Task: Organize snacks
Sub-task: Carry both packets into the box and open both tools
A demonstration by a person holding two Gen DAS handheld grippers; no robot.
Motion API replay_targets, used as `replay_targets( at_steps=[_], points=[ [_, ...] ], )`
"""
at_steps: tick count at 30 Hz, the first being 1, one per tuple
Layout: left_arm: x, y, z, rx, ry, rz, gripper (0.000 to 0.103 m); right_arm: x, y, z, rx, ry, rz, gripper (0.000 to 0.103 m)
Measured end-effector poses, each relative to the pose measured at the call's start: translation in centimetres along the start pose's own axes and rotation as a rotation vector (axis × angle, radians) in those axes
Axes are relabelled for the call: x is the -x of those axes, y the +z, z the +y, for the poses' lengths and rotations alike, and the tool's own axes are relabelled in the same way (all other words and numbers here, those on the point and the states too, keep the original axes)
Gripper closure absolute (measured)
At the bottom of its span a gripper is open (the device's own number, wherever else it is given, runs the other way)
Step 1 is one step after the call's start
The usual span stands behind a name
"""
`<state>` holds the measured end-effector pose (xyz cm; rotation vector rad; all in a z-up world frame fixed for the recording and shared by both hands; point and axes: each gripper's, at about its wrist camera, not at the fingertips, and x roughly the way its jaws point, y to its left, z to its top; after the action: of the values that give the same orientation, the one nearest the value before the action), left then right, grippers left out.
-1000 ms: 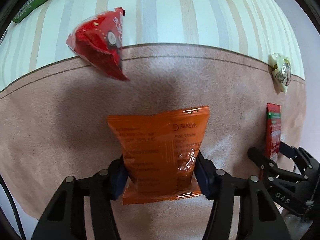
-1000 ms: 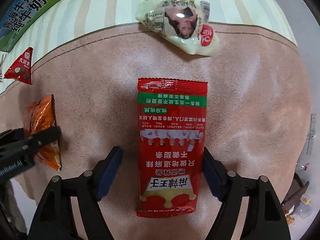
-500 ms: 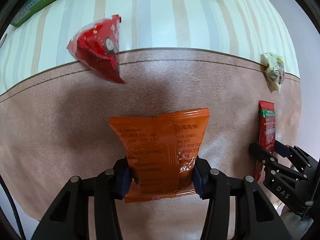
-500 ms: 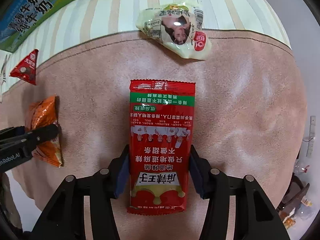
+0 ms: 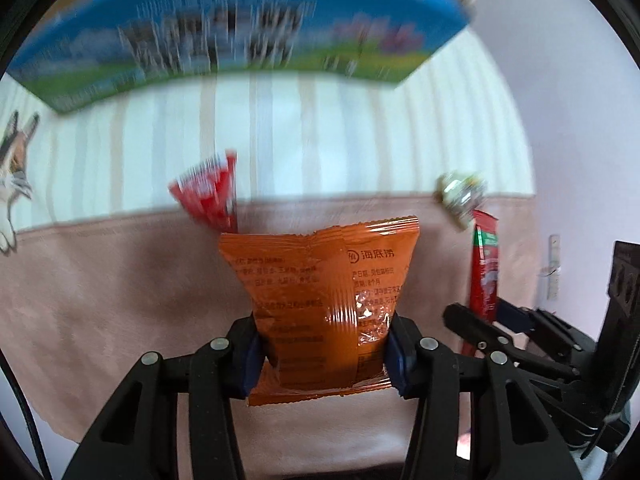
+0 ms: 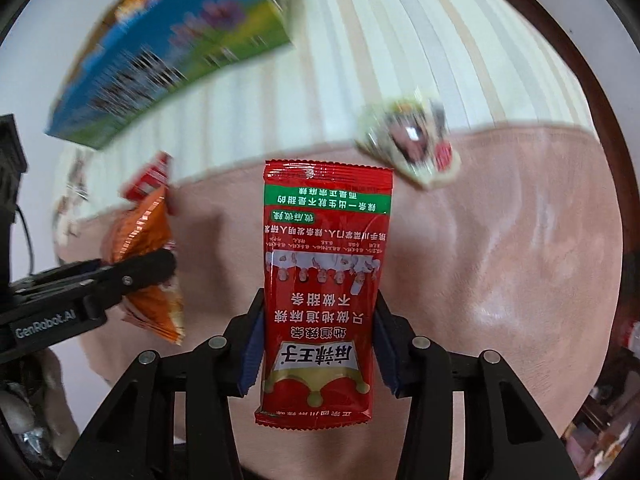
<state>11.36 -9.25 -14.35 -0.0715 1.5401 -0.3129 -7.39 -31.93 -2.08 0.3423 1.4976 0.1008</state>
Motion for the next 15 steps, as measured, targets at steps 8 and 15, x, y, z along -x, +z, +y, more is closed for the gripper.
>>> replay_targets(
  at_steps=[8,15],
  points=[
    [9.4,4.2,-0.3,-0.013,-0.053,-0.169,0.057,8.0,5.8,3.4,0.055,0.123,-0.171,0.053],
    [13.2,10.0,2.7,0.0,0.067,-0.262,0.057,11.8,13.5,7.4,0.134,0.152,-0.292,0.053]
  ],
)
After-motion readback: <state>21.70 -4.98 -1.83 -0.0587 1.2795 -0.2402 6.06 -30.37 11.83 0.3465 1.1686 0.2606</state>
